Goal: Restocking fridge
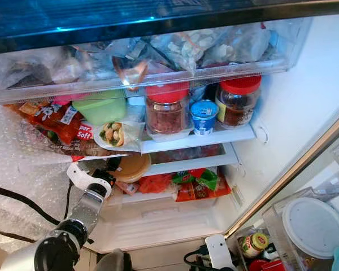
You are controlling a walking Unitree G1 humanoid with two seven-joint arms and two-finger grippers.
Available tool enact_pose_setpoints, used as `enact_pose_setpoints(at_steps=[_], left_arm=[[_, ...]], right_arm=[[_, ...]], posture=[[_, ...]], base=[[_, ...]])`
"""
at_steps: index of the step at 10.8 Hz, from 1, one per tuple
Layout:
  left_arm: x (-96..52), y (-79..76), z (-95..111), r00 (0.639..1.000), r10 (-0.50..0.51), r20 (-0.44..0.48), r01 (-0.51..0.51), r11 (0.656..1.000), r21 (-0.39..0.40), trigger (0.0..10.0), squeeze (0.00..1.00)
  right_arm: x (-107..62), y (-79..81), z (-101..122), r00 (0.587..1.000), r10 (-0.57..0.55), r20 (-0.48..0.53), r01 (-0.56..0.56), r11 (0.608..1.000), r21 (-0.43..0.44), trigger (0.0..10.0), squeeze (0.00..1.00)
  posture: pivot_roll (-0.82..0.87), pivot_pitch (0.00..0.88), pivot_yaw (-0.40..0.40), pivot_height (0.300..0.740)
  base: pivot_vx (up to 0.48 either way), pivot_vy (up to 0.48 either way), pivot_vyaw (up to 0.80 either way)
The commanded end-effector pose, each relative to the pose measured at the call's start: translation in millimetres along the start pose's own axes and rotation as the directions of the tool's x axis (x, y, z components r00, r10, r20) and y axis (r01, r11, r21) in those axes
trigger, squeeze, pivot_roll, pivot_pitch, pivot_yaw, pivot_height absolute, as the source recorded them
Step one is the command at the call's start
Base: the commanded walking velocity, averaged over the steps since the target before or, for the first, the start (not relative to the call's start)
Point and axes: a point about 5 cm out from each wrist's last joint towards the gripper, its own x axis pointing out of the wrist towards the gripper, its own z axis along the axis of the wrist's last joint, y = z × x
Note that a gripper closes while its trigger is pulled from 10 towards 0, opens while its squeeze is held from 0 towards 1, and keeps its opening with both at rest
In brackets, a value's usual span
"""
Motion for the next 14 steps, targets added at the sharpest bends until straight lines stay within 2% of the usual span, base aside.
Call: enact_pose_setpoints(at_steps=[1, 6, 10, 14], left_arm=[[-4.3, 7.0, 1, 1.0, 0.012, 0.007, -0.012, 1.0, 0.019, 10.0, 0.0], [-12.7, 13.6, -2, 1.0, 0.007, 0.021, -0.007, 1.0, 0.03, 10.0, 0.0], [-14.5, -0.6, -12, 0.992, -0.123, -0.038, 0.128, 0.978, 0.164, 10.0, 0.0], [-17.2, 0.1, -11, 0.991, -0.131, -0.04, 0.136, 0.964, 0.229, 10.0, 0.0]], right_arm=[[-2.9, 8.3, -16, 0.997, 0.017, -0.071, -0.016, 1.0, 0.022, 10.0, 0.0], [-3.0, 8.2, -16, 0.997, 0.017, -0.069, -0.015, 1.0, 0.02, 10.0, 0.0], [-3.6, 4.4, -16, 0.997, 0.011, -0.071, -0.009, 1.0, 0.018, 10.0, 0.0], [-2.4, 6.0, -14, 0.998, 0.011, -0.068, -0.009, 1.0, 0.02, 10.0, 0.0]], posture=[[-0.11, 0.101, 0.048, 0.67], [-0.1, 0.091, 0.052, 0.67], [-0.09, 0.08, 0.054, 0.67], [-0.09, 0.073, 0.055, 0.67]], base=[[0.0, 0.0, 0.0], [0.0, 0.0, 0.0], [0.0, 0.0, 0.0], [0.0, 0.0, 0.0]])
